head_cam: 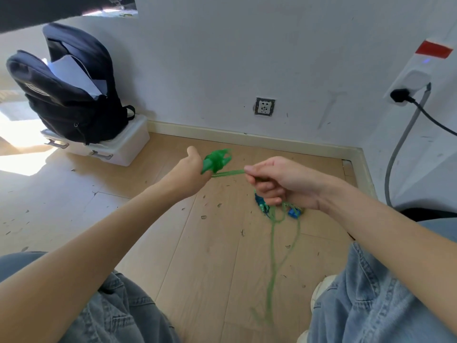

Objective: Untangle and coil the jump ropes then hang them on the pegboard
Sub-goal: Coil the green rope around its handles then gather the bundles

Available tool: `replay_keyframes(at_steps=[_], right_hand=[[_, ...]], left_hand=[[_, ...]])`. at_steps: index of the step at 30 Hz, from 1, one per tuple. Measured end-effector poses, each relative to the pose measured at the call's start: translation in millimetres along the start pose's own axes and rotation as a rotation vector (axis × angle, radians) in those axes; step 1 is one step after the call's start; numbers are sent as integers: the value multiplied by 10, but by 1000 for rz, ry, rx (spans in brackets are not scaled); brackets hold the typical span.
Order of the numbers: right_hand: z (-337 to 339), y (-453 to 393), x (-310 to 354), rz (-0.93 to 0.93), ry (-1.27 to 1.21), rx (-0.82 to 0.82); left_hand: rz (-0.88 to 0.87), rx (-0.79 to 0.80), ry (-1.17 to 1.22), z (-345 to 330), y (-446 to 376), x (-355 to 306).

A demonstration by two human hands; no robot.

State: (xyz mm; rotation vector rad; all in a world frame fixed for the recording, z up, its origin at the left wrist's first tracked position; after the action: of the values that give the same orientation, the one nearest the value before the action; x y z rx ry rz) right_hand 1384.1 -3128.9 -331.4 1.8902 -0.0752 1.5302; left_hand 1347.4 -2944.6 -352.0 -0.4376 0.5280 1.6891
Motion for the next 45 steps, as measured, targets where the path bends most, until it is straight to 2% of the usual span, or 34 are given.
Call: replay_keyframes(at_steps=[4,6,8,11,15,17,19,21,23,29,32,34,37,39,42,45], right_hand=[[78,61,93,110,36,-13],[134,67,112,131,45,-138],[192,60,99,132,180,-327],[239,67,61,126,529,-559],[285,84,74,163,578,-598],[284,59,59,128,584,-580],[248,18,-15,34,562,-472],[204,7,-102,-73,540,-357],[190,28,-142,-127,527,-333],[74,22,-76,-3,221,-205],[14,22,-76,-12,107,-68],[-29,24,-84,-32,121,28],[-50,46,-68,-41,172,115],[-34,68,-36,-22,179,137],[5,60,25,63,211,56],[43,34,43,103,253,-71]], left_hand=[[-45,342,-87,-140,101,-87],[-143,507,-58,-183,191,-202],[-266,628,-26,-194,292,-326],[-397,701,33,-129,401,-450],[-494,724,184,20,471,-551],[-530,697,311,88,488,-598],[-519,619,404,139,472,-596],[-457,509,471,164,419,-536],[-351,381,510,172,351,-446],[-123,31,691,71,146,-326],[-20,-113,712,29,49,-242],[69,-176,732,24,-20,-138],[154,-232,567,26,-80,24],[157,-217,245,35,-79,103],[90,67,-171,-100,-7,67],[-82,317,-370,-344,130,-122]])
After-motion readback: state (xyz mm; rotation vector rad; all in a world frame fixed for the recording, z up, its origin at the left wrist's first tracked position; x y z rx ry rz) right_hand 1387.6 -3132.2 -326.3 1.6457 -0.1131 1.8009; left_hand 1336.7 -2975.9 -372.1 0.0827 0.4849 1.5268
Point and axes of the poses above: each hand's wrist, its own y-axis away from the middle knuckle, its own z-axis out of the back of the hand, x = y × z, the point moved 2 cm from there along -y, towards the middle knuckle, and after that the axes turned 6 degrees about -z, right-handed, at the moved point
